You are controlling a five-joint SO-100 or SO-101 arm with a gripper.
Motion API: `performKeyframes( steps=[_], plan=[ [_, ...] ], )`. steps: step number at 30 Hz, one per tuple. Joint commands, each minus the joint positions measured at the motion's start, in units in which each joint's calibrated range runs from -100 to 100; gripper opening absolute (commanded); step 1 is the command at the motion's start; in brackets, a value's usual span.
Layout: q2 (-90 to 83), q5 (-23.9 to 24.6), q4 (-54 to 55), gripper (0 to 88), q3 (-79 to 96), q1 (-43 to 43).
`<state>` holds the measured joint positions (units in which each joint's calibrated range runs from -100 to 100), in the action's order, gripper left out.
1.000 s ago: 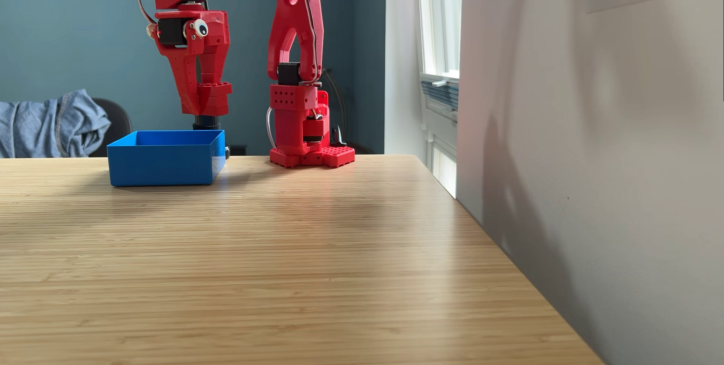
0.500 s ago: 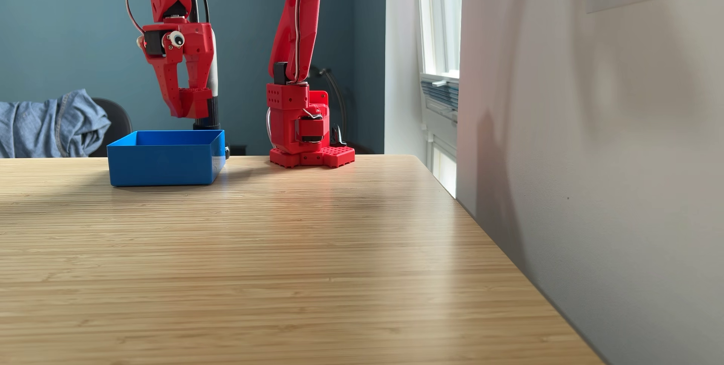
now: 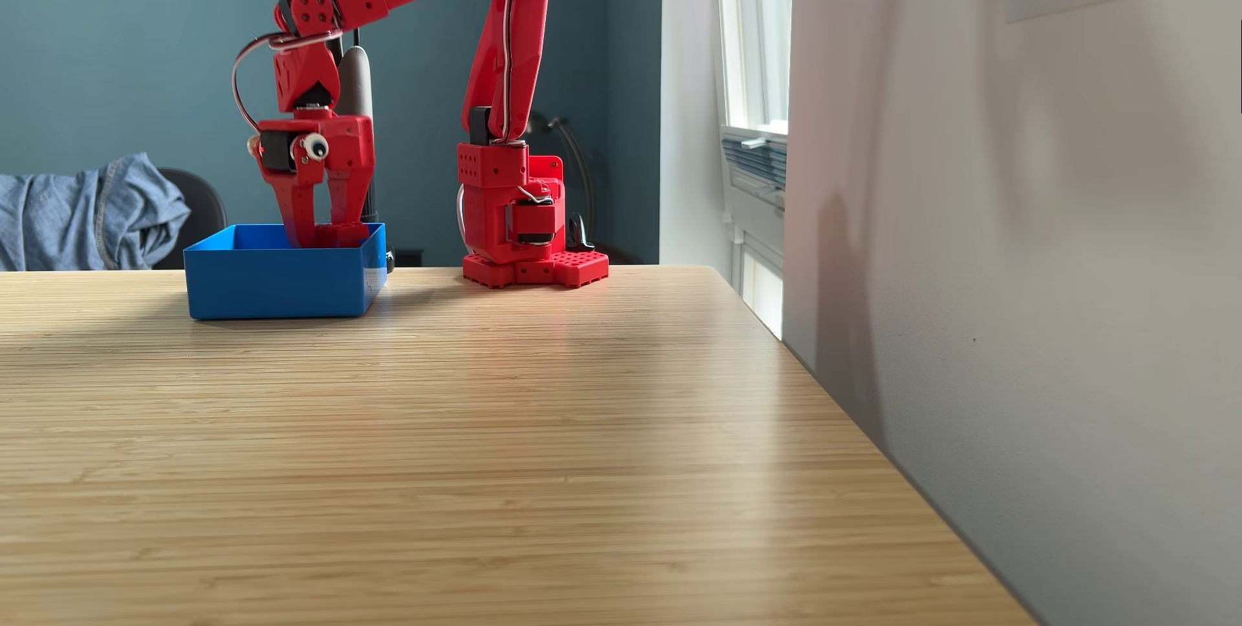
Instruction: Put the red lego brick in blue bin
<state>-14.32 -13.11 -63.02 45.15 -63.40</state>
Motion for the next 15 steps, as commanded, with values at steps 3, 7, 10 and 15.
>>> performKeyframes(
  steps=[3, 7, 10, 15],
  plan=[
    [-3.6, -0.8, 6.1, 0.1, 5.3, -0.6],
    [-3.6, -1.5, 6.8, 0.2, 6.5, -0.7],
    [-3.6, -2.4, 6.6, 6.4, 6.7, -1.2],
    [-3.6, -4.2, 5.3, 19.0, 6.2, -2.3]
  ],
)
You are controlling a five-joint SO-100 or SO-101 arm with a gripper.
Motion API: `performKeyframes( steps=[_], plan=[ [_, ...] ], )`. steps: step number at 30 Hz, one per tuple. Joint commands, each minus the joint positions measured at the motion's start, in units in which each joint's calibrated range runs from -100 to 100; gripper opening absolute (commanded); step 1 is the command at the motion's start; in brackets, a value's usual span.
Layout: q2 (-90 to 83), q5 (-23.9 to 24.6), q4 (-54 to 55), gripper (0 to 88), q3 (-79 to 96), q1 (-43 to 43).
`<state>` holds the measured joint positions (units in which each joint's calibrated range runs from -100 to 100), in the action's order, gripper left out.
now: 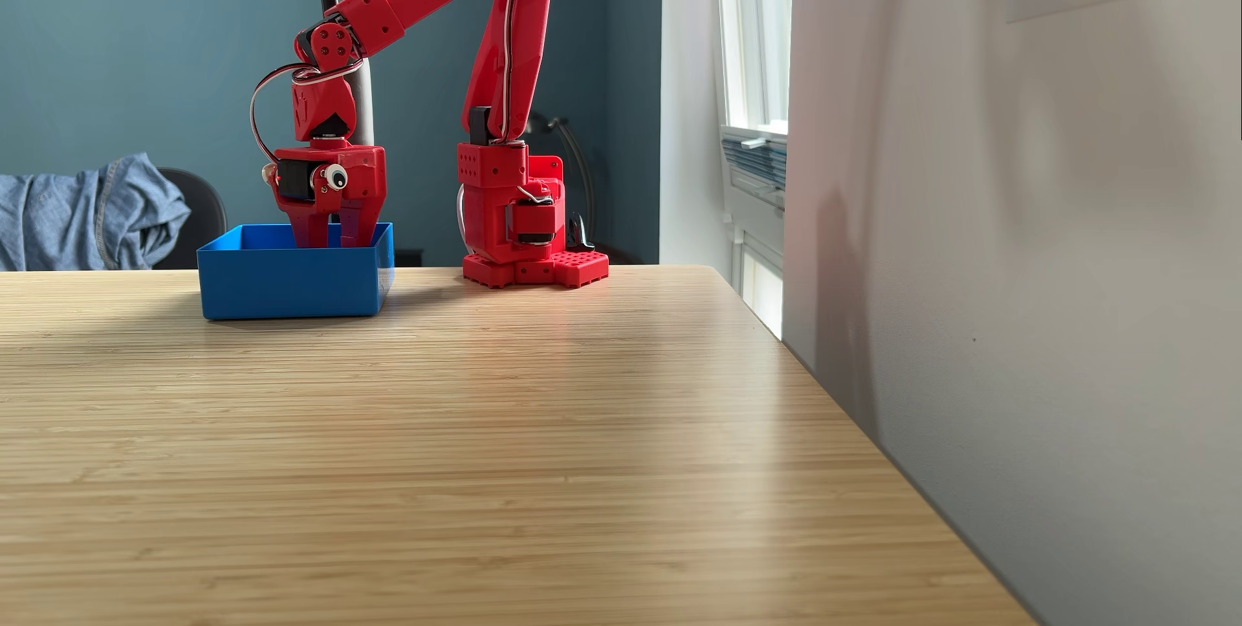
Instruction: Put the red lego brick in blue bin
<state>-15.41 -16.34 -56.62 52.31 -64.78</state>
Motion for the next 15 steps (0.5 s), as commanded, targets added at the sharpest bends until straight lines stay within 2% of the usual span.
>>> performKeyframes(
  steps=[1, 8, 15],
  plan=[
    [-2.5, -1.2, -2.5, 19.6, -2.0, -1.0],
    [-2.5, -1.4, -16.0, 18.1, -15.8, -1.0],
    [-2.6, -0.6, -28.4, 9.9, -31.2, 1.1]
  ],
)
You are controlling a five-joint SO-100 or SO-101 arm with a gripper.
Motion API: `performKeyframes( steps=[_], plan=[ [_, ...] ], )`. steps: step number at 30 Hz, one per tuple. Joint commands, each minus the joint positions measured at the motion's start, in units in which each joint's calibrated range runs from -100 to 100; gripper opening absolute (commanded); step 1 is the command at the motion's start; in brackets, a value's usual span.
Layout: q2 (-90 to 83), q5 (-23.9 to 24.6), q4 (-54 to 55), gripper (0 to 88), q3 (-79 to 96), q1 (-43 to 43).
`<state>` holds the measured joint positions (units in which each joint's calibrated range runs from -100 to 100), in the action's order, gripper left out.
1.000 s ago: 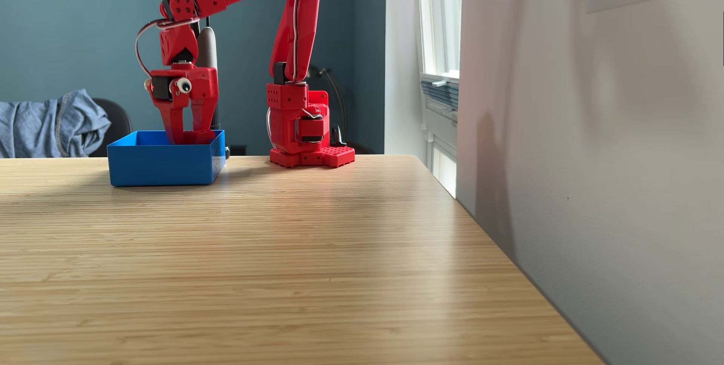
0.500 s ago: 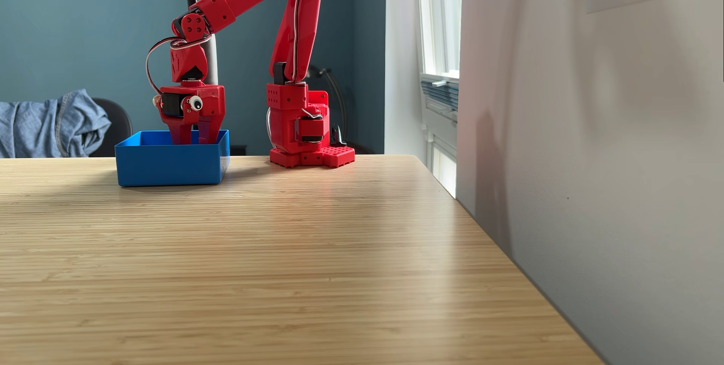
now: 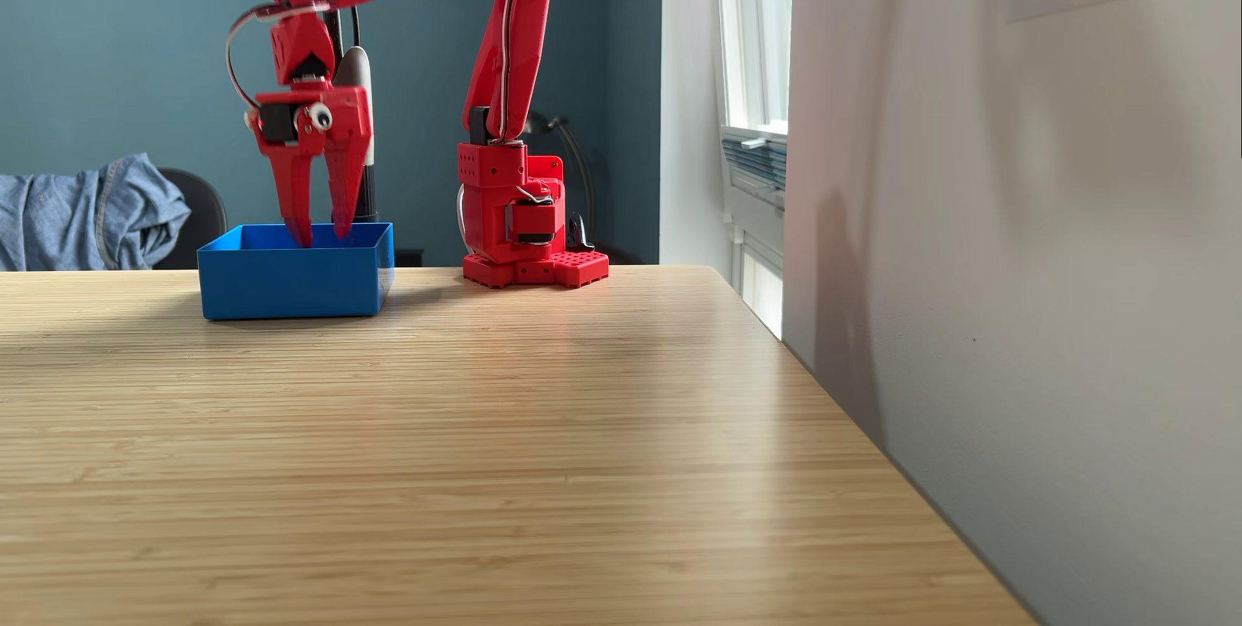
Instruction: Put the red lego brick in blue bin
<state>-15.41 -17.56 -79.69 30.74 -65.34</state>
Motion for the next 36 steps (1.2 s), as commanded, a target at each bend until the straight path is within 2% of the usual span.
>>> performKeyframes(
  steps=[1, 5, 9, 22, 28, 36],
  plan=[
    [-2.6, 1.2, -6.4, 8.2, -11.1, 2.3],
    [-2.8, 4.5, -10.0, 0.1, -15.2, 7.0],
    [-3.3, 9.1, -10.5, 0.1, -16.5, 12.9],
    [-11.4, 25.0, -10.2, 0.1, -9.1, 47.2],
    [-13.1, 27.4, -10.2, 0.1, -7.9, 55.0],
    [-13.7, 27.6, -10.2, 0.1, -6.1, 57.4]
  ],
)
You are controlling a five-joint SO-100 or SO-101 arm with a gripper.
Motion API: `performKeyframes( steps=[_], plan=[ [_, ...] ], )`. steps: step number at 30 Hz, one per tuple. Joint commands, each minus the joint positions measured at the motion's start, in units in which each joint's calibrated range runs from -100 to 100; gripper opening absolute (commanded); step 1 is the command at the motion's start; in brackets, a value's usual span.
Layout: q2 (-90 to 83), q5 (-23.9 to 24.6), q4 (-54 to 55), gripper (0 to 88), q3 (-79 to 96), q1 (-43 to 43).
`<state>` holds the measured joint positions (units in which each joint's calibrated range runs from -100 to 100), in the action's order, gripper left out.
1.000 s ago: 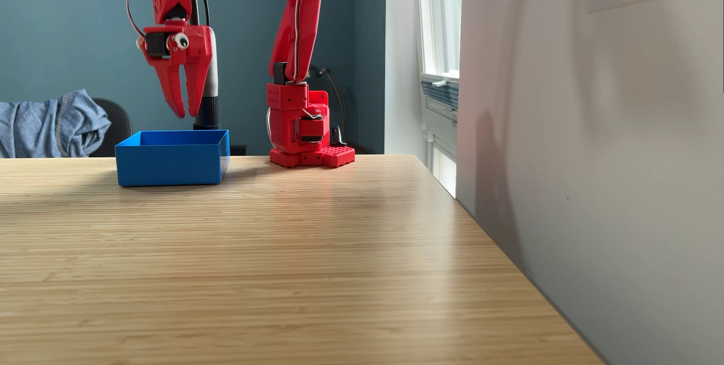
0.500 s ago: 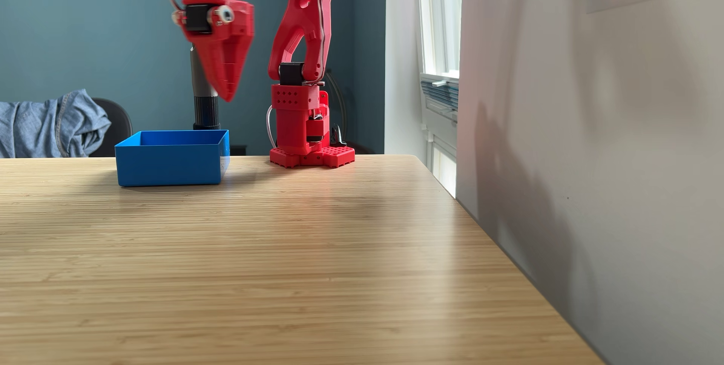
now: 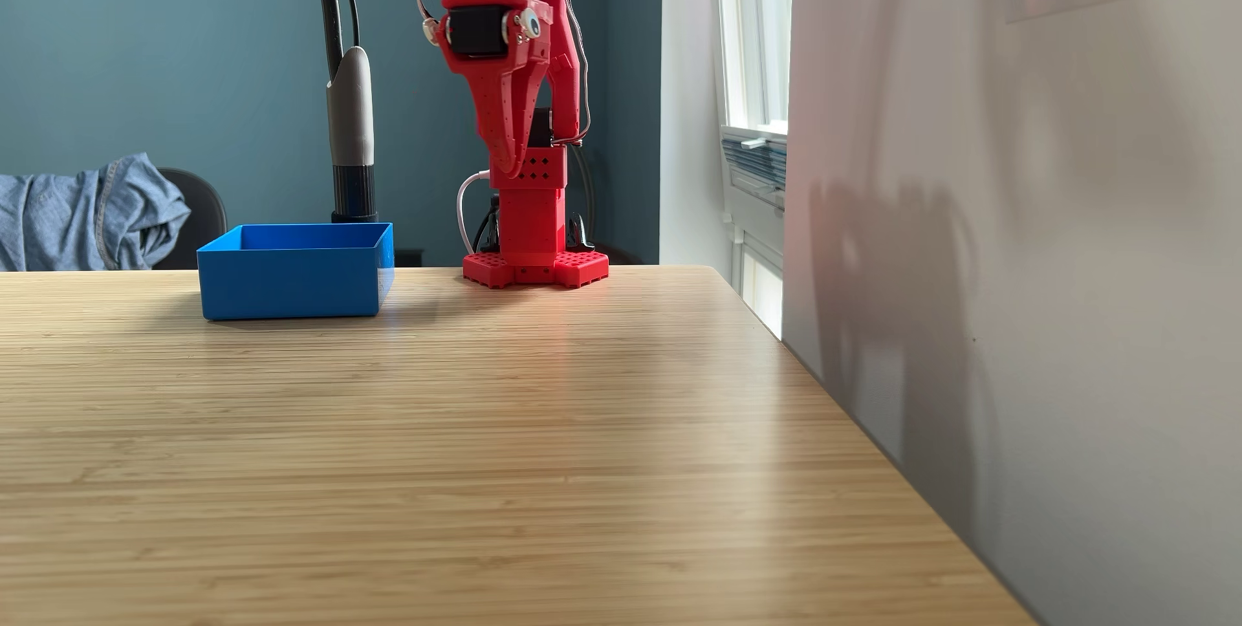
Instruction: Put the red lego brick in blue bin
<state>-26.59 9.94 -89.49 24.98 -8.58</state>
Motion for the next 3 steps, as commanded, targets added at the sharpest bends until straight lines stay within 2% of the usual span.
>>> performKeyframes(
  steps=[1, 3],
  plan=[
    [-2.5, 0.1, -0.4, 0.1, -0.2, 0.8],
    [-2.5, 0.2, -0.4, 0.1, 0.0, 1.2]
  ],
)
